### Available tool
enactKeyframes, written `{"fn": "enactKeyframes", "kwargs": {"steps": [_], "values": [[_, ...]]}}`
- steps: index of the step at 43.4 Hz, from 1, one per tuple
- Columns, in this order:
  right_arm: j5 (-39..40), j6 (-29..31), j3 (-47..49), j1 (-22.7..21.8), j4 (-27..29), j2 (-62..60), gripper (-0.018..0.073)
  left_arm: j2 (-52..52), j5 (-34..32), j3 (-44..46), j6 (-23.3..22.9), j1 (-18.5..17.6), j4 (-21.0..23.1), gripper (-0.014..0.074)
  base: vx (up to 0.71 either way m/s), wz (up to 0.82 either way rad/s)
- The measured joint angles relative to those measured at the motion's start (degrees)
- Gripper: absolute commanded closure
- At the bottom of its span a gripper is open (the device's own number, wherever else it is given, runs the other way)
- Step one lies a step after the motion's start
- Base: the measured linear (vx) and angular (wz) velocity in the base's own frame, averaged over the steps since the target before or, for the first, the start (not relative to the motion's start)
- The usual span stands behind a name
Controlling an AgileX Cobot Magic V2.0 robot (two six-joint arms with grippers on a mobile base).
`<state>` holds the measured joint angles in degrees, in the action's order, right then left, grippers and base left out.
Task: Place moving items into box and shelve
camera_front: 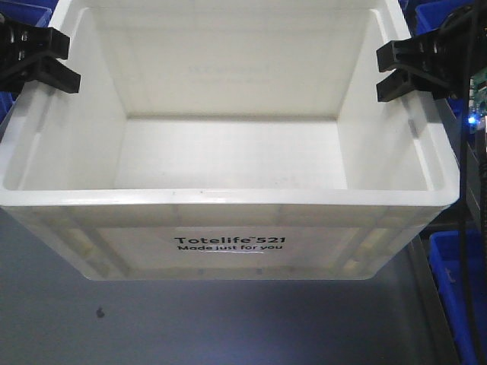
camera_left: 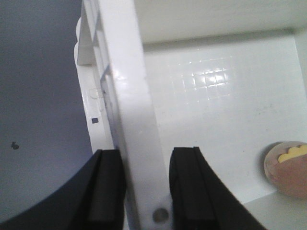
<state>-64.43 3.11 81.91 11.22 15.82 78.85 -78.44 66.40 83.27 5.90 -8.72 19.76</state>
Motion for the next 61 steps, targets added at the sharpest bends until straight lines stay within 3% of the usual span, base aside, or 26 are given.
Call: {"fn": "enactKeyframes", "kwargs": {"steps": [34,61], "values": [[0.00,0.00,0.00,0.00,0.00,0.00,0.0559,0.00,-0.04,0.00,0.00,0.00,0.04,0.0600,0.46,0.14],[0.05,0.00,0.00,0.00,-0.11,0.00,0.0559,0.00,-0.12,0.00,0.00,0.00,0.18,0.0600,0.35,0.46]]}}
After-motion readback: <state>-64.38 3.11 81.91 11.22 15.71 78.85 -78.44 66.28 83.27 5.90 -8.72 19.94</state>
